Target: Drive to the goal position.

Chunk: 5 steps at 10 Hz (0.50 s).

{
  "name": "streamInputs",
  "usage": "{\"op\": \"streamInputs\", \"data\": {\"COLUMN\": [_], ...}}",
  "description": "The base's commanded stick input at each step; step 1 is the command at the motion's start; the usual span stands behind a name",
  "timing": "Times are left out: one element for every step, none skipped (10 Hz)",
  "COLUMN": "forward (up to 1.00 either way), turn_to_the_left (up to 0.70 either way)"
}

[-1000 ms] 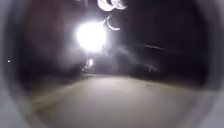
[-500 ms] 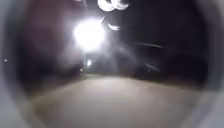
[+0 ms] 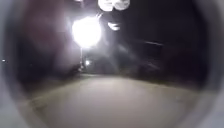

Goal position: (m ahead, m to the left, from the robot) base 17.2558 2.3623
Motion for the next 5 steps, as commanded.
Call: {"op": "streamInputs", "data": {"forward": [1.00,1.00,1.00,1.00,1.00], "turn_to_the_left": [0.00,0.00,0.00,0.00,0.00]}}
